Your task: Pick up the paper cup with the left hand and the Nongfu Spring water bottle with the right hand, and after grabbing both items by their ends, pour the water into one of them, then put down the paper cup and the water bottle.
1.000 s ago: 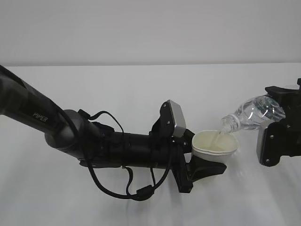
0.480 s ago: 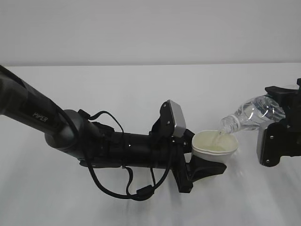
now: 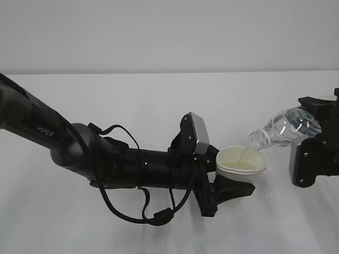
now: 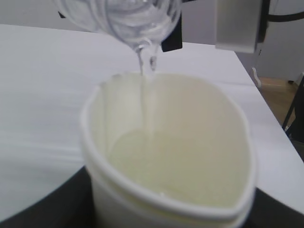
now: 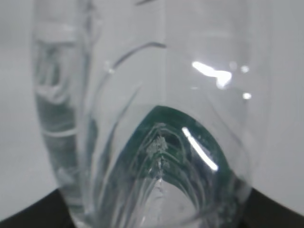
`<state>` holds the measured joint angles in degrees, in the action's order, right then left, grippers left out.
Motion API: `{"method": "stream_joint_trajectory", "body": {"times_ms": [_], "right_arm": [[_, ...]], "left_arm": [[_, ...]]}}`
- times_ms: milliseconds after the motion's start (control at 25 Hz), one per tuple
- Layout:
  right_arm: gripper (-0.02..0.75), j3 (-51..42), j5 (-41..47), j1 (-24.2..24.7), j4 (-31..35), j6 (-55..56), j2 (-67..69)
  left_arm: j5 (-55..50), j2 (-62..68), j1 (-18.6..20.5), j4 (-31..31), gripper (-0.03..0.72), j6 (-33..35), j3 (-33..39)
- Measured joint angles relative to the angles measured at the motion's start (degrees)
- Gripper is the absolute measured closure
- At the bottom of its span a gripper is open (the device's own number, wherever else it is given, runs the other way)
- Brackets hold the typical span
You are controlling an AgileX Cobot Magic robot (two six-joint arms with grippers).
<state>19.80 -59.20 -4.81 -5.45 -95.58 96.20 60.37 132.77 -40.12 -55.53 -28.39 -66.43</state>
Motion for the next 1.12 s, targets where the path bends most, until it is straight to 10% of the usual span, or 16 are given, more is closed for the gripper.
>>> {"method": "stream_joint_trajectory", "body": {"times_ms": [1120], "right_arm": [[0.344,0.0,0.0,-0.2,-0.1,0.0,0.0]], "left_arm": [[0.0,0.0,0.0,0.2,0.274,0.0,0.0]]}}
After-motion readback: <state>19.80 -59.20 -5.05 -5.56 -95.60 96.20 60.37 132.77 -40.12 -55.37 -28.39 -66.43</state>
